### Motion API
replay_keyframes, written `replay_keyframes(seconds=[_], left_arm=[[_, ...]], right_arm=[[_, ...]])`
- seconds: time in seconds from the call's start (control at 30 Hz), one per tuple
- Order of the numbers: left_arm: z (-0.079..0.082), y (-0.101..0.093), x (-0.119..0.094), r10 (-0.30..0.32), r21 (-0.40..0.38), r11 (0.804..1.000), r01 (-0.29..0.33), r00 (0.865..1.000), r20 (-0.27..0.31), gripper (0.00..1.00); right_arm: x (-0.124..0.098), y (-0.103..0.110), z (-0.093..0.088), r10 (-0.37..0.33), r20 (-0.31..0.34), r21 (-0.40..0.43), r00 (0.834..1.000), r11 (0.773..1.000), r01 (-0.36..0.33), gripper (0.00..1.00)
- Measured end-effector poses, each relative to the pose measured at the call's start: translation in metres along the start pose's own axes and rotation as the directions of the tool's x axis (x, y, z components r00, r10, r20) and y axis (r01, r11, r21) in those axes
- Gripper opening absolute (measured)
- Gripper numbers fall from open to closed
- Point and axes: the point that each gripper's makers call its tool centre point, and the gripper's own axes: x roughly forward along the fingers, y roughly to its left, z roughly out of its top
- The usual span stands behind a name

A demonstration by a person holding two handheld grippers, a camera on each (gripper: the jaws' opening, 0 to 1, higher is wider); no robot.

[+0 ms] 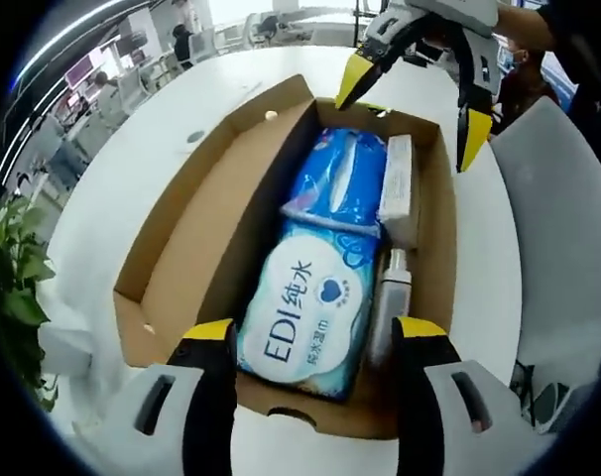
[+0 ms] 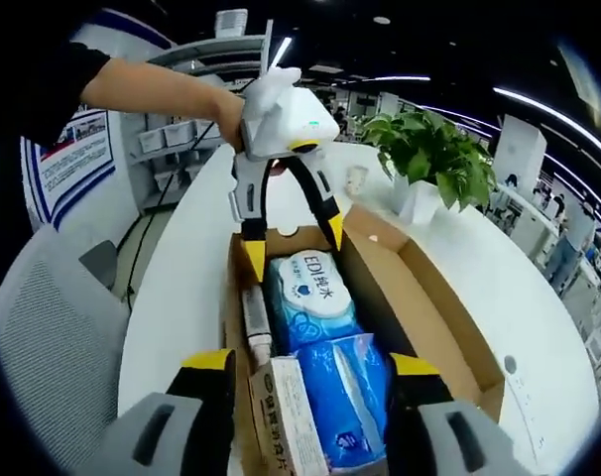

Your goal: Operate the shoe box by opening the lid, removing the specified soft item, and placing it in the target area until the item is outside and the box remains undamaged.

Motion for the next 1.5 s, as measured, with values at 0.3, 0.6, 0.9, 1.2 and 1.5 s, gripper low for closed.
replay_keyframes(seconds=[0.3,0.6,0.9,1.2,1.5], left_arm=[[-0.009,0.004,0.013,-0.012,0.034,0.999,0.014,0.998,-0.059,0.59],[-0.013,0.006,0.024,-0.021,0.056,0.998,0.026,0.996,-0.084,0.59],[-0.02,0.01,0.032,-0.022,0.048,0.998,0.026,0.996,-0.086,0.6],[-0.02,0.009,0.039,-0.041,0.07,0.996,0.047,0.996,-0.078,0.62],[-0.019,0.009,0.045,-0.047,0.102,0.993,0.052,0.998,-0.046,0.62]], right_arm=[[0.036,0.0,-0.001,0.042,-0.032,-0.027,0.999,0.999,-0.043,0.58],[0.058,-0.004,-0.005,0.053,-0.05,-0.069,0.997,0.996,-0.056,0.55],[0.081,-0.005,-0.004,0.076,-0.099,-0.13,0.992,0.988,-0.089,0.55],[0.103,-0.009,-0.013,0.082,-0.16,-0.196,0.984,0.974,-0.113,0.51],[0.114,-0.009,-0.018,0.088,-0.179,-0.17,0.98,0.978,-0.119,0.54]])
